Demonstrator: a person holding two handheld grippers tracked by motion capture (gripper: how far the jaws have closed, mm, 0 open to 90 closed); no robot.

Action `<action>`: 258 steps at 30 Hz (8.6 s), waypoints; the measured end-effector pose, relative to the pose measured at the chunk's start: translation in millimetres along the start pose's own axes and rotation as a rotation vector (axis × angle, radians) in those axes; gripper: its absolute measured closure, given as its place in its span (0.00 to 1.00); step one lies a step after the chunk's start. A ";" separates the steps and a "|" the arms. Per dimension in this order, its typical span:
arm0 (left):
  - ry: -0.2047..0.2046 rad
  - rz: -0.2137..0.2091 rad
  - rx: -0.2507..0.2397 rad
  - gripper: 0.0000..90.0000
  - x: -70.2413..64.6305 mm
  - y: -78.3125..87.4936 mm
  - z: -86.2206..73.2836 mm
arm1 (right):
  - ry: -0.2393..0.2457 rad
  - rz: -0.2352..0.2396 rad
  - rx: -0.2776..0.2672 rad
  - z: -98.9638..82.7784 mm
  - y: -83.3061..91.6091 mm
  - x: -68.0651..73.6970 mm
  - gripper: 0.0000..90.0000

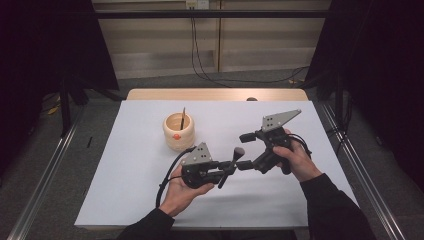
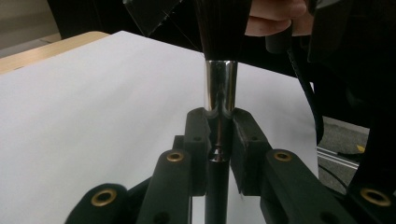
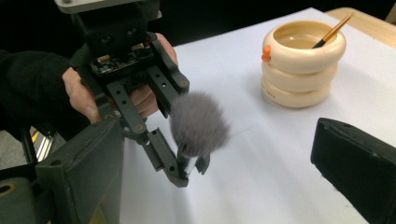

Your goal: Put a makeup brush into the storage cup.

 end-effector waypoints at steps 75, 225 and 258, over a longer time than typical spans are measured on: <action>0.060 0.188 -0.180 0.87 49.9 74.6 40.2 | -0.094 -0.657 -0.121 -103.0 73.0 7.0 0.02; 0.176 0.486 -0.268 0.04 195.1 68.3 53.3 | -0.107 -0.620 -0.116 -120.2 72.1 14.8 0.01; 0.168 0.490 -0.315 0.02 152.3 90.3 33.7 | -0.109 -0.638 -0.111 -119.7 72.9 16.3 0.01</action>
Point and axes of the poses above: each handheld gripper's, and its own axes: y roughly backward along the jaws, z roughly out of its top, x roughly to its left, the point moved 9 cm from there along -y, roughly forward along the jaws, and after that the axes turned 14 degrees about y, right-handed, at the moved point
